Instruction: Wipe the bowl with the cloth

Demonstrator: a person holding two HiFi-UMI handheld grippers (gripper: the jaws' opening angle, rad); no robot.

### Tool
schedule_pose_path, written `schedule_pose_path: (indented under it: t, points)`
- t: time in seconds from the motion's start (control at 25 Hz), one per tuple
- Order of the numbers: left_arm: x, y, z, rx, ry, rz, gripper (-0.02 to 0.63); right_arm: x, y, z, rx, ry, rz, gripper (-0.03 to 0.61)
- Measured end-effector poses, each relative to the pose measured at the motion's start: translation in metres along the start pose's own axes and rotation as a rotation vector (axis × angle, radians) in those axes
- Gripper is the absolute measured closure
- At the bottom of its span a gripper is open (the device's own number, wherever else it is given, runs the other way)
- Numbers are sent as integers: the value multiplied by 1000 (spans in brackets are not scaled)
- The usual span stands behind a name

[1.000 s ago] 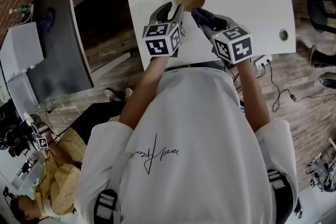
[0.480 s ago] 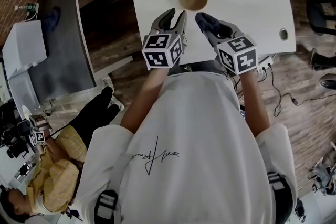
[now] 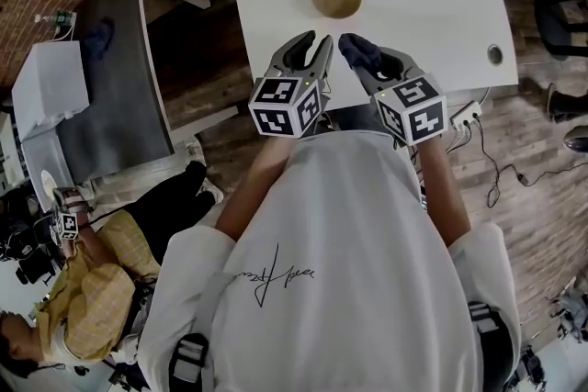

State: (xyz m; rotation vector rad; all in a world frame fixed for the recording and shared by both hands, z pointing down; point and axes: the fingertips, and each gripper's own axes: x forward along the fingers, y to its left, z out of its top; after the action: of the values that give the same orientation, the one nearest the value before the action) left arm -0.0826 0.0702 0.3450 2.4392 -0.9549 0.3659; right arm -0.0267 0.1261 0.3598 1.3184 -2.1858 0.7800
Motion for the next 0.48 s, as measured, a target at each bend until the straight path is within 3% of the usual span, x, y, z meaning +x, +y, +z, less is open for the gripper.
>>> schedule_pose_path:
  t: [0.2,0.48]
  points:
    - [-15,-15,-3,3,-11,-29,526,-11,9,-4,-3,-24,-31,474]
    - [-32,-21,-10,25,-8,-1,588,-28,17,-6,67,-89,-71,474]
